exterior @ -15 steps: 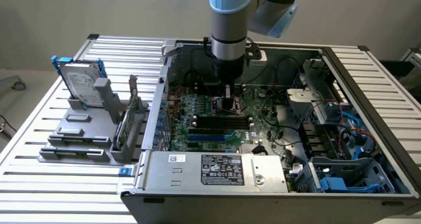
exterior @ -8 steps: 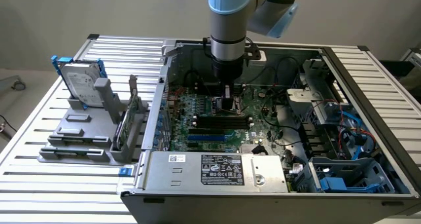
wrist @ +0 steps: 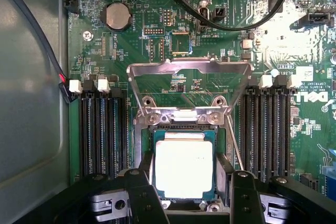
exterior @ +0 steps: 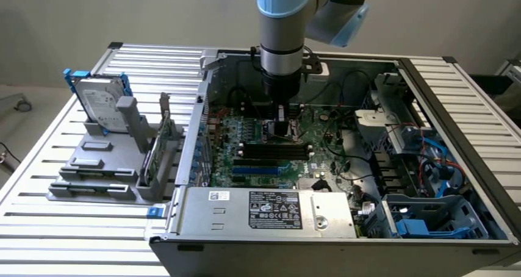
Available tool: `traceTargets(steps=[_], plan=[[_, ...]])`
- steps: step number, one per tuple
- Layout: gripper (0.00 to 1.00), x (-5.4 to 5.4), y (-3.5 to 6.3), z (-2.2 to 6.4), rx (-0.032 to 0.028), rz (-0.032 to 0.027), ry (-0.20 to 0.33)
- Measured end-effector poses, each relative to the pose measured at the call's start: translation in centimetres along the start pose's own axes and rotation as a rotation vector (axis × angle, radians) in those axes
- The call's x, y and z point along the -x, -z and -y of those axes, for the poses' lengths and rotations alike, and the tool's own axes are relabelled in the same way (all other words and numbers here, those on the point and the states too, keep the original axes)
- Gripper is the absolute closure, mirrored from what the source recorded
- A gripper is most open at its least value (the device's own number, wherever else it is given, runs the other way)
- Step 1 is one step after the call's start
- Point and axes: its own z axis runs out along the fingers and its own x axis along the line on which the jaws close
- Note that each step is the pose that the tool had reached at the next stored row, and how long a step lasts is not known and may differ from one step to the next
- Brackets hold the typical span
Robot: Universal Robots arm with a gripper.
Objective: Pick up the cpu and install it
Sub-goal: 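Place the cpu into insertion slot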
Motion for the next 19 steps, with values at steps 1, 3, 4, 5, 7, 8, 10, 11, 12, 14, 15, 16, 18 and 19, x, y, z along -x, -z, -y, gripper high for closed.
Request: traceTargets(steps=[1,3,4,5,7,8,10,11,12,14,15,16,18,19], plan=[[0.45,-0.01,-0.01,0.01,0.0004,0.0,0.0],[0.45,-0.04,-0.04,0.01,0.0014,-0.0009,0.0],[0.44,-0.05,-0.06,0.01,0.0018,-0.0016,0.0],[0.44,-0.05,-0.05,0.01,0.0019,-0.0008,0.0],[0.37,-0.05,-0.03,0.03,0.0017,-0.0001,0.0],[0.37,-0.06,-0.03,0.03,0.0018,-0.0002,0.0],[0.37,-0.06,-0.02,0.03,0.0017,-0.0001,0.0],[0.37,-0.06,-0.02,0.03,0.0017,0.0,0.0],[0.37,-0.06,0.0,0.02,0.0017,0.0,0.0],[0.37,-0.06,0.07,0.02,0.0017,0.0,0.0],[0.37,-0.06,0.14,0.01,0.0017,-0.0001,0.0],[0.37,-0.06,0.22,0.01,0.0017,-0.0001,0.0],[0.37,-0.07,0.41,-0.01,0.0017,-0.0001,0.0],[0.37,-0.07,0.54,-0.02,0.0017,-0.0001,0.0]])
